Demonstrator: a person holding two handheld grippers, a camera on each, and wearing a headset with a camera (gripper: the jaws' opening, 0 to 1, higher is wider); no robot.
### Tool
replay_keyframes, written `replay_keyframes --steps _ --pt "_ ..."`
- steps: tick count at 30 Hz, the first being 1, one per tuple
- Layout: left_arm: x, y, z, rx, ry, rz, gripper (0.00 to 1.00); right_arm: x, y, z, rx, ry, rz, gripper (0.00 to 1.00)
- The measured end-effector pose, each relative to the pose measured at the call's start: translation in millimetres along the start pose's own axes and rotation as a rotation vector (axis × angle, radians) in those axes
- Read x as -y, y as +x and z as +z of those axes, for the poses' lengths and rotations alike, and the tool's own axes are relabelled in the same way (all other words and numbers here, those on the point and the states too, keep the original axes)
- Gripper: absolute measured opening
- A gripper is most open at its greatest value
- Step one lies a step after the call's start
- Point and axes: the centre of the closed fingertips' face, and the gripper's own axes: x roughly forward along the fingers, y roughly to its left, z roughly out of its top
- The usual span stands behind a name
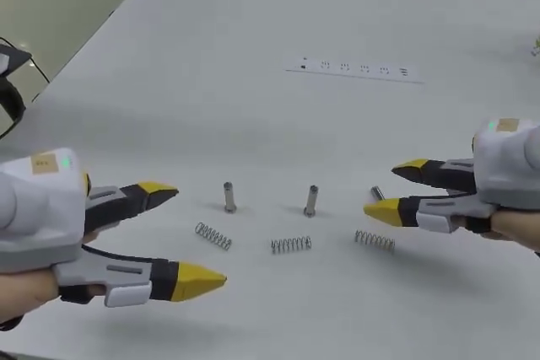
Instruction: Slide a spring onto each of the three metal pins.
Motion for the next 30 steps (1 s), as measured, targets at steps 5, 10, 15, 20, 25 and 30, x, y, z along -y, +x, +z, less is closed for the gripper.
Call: replay_keyframes --steps 5,10,15,20,25,30 --pt "0.2 -0.1 0.1 -0.001 -0.001 -0.002 0.81 12.0 8.0 -5.0 -0.040 0.057 -0.023 0.47" --pt "0.1 -0.7 -0.1 -0.001 -0.001 -0.001 0.81 21.0 15.8 -10.7 -0.080 0.123 -0.041 0.41" --pt "-0.4 -2.5 -1.2 -0.003 -0.002 0.001 0.81 27.8 23.0 -17.9 -0.123 0.159 -0.063 0.36" --pt "-1.7 -4.3 -1.3 -0.001 -0.003 0.005 0.81 33.5 26.2 -26.3 -0.158 0.183 -0.085 0.33" --pt "-2.3 -4.8 -0.6 0.003 -0.005 0.007 0.81 37.4 27.7 -33.4 -0.179 0.215 -0.096 0.31" --pt "-2.6 -5.1 -0.6 0.003 -0.006 0.007 0.81 37.1 29.7 -37.0 -0.190 0.227 -0.094 0.27"
